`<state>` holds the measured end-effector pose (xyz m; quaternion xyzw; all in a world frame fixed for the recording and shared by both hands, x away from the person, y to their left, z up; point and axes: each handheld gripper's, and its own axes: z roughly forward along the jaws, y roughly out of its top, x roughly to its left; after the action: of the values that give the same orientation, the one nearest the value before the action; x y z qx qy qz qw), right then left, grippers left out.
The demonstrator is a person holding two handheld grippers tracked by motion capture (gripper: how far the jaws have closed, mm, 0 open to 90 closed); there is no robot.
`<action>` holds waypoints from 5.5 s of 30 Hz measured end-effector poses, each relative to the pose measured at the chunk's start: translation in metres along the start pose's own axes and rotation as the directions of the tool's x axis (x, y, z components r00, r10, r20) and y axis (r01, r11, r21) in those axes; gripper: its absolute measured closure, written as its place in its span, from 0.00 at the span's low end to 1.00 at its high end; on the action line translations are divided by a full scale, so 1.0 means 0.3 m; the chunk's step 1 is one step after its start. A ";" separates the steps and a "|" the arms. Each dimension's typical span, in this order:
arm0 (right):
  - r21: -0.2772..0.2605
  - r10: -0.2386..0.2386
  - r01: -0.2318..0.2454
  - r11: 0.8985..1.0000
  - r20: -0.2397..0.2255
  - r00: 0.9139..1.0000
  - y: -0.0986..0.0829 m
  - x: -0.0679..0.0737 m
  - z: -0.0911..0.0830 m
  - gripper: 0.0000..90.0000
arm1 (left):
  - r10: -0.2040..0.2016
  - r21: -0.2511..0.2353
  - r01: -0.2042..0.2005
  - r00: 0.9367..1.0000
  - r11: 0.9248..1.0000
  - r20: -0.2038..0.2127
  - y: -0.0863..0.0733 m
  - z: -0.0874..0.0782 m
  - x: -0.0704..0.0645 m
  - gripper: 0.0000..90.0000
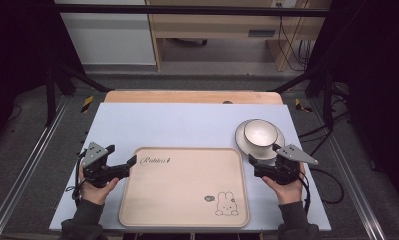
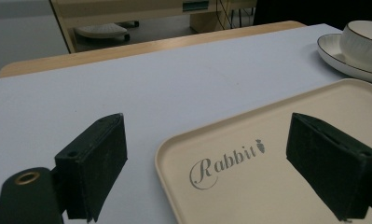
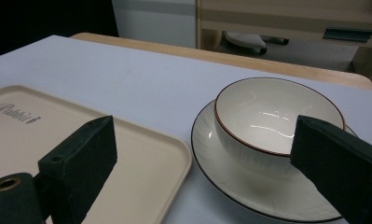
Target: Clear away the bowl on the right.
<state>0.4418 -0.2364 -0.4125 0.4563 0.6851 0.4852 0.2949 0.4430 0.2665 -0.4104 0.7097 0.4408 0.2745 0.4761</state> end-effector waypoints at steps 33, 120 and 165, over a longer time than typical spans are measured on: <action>0.010 0.026 -0.026 1.000 0.055 0.998 0.031 -0.044 -0.008 0.12 | -0.005 0.005 0.005 1.000 1.000 -0.006 -0.010 0.003 0.011 0.14; 0.180 0.113 -0.159 0.971 0.241 0.964 0.066 -0.295 0.292 0.29 | 0.022 0.040 -0.021 1.000 0.999 -0.013 -0.023 0.029 0.009 0.15; 0.368 0.247 -0.325 0.871 0.243 0.938 0.015 -0.351 0.355 0.83 | 0.021 0.053 -0.021 1.000 0.998 -0.014 -0.026 0.035 0.012 0.16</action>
<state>0.5768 -0.2896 -0.4501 0.6474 0.6638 0.3269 0.1826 0.4503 0.2663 -0.4218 0.7246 0.4440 0.2730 0.4509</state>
